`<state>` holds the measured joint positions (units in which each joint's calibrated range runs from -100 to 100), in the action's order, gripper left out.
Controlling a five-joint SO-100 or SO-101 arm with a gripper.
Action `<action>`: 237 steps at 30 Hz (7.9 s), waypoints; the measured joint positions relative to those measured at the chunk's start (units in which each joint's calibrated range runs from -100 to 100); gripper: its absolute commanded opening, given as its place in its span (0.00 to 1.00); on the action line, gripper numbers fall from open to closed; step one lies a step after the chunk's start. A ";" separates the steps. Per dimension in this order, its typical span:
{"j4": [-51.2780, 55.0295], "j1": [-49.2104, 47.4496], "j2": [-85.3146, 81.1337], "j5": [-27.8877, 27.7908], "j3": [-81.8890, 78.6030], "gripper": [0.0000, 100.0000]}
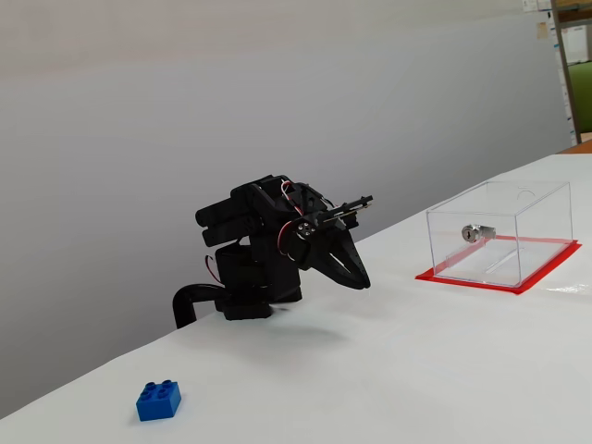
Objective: Pick the blue lego brick and place it into the transparent box
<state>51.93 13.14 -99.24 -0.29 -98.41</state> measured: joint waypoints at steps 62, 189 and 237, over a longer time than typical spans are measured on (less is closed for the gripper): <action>0.00 0.00 0.00 0.00 0.00 0.01; 1.20 72.12 35.35 0.15 32.92 0.01; -3.94 75.53 89.39 -10.89 73.43 0.25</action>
<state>47.99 88.68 -9.85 -11.19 -24.98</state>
